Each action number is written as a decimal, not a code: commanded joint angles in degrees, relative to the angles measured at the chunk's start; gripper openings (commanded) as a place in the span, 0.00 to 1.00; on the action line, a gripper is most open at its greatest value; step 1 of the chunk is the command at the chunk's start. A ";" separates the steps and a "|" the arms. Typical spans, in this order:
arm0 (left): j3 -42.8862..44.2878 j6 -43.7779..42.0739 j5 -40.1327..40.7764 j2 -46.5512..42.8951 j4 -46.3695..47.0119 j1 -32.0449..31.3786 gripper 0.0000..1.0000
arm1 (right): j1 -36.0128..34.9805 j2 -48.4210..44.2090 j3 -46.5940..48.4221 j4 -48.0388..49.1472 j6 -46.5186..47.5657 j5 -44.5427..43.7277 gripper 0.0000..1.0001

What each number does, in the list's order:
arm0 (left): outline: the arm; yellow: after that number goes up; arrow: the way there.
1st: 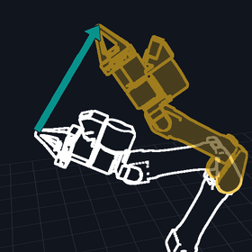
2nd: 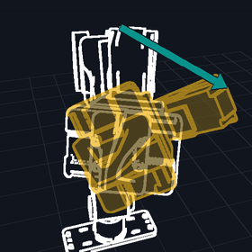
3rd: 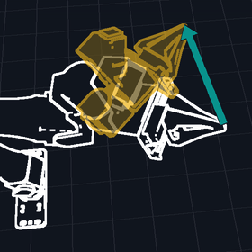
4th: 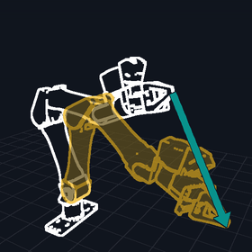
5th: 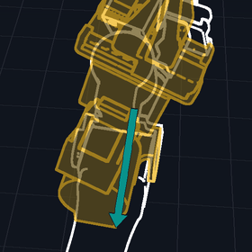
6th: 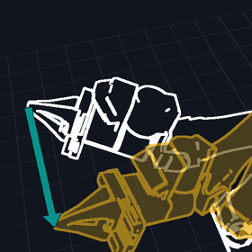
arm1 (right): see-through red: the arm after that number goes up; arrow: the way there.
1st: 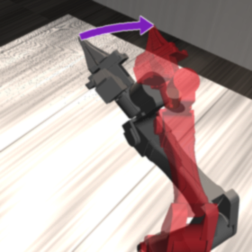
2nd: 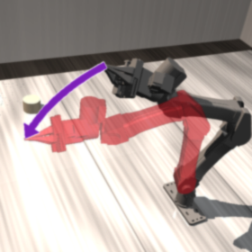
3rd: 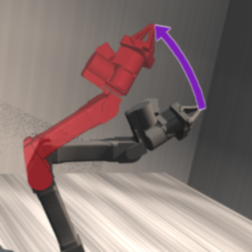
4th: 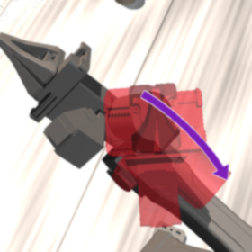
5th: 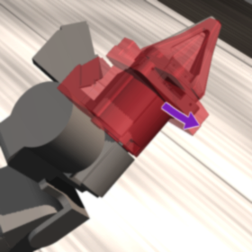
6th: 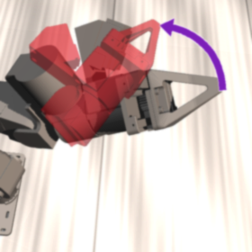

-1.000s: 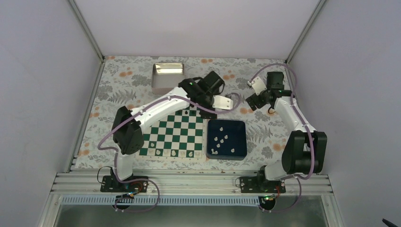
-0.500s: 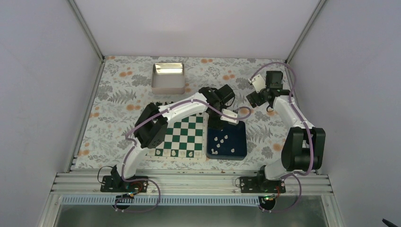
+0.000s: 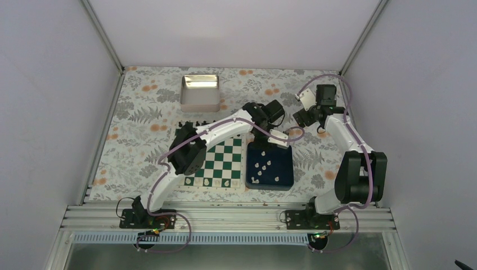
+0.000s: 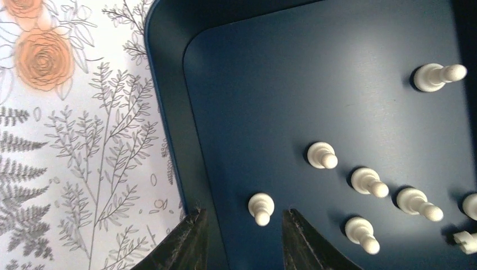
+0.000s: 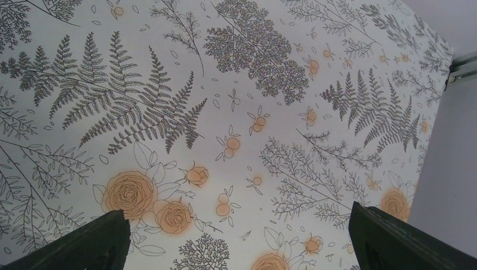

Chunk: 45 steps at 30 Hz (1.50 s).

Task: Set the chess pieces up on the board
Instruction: Pick up the chess piece from the storage box.

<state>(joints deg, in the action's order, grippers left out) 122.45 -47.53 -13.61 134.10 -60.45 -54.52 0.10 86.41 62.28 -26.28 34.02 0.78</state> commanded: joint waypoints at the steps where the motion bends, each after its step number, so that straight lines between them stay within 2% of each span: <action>1: 1.93 -0.72 -0.28 2.68 -1.90 -0.82 0.34 | 0.27 -0.37 -0.45 1.12 -0.51 -0.01 1.00; 15: 0.25 -0.90 5.41 5.11 -0.70 -1.29 0.34 | 0.23 -0.35 -0.40 0.45 -0.18 1.20 1.00; 29: -1.19 -0.55 6.14 4.62 -0.04 -1.90 0.31 | 0.25 -0.30 -0.31 -0.14 0.00 1.87 1.00; 35: -1.20 -0.25 6.35 4.63 0.71 -2.08 0.19 | 0.21 -0.20 -0.35 -0.29 0.18 2.19 1.00; 45: -2.30 0.42 7.69 3.19 1.99 -2.27 0.06 | 0.24 -0.37 -0.31 -0.60 0.31 2.55 1.00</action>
<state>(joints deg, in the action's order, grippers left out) 121.40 -47.18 -6.96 138.50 -59.16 -56.21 0.10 86.41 62.24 -26.87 34.24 2.42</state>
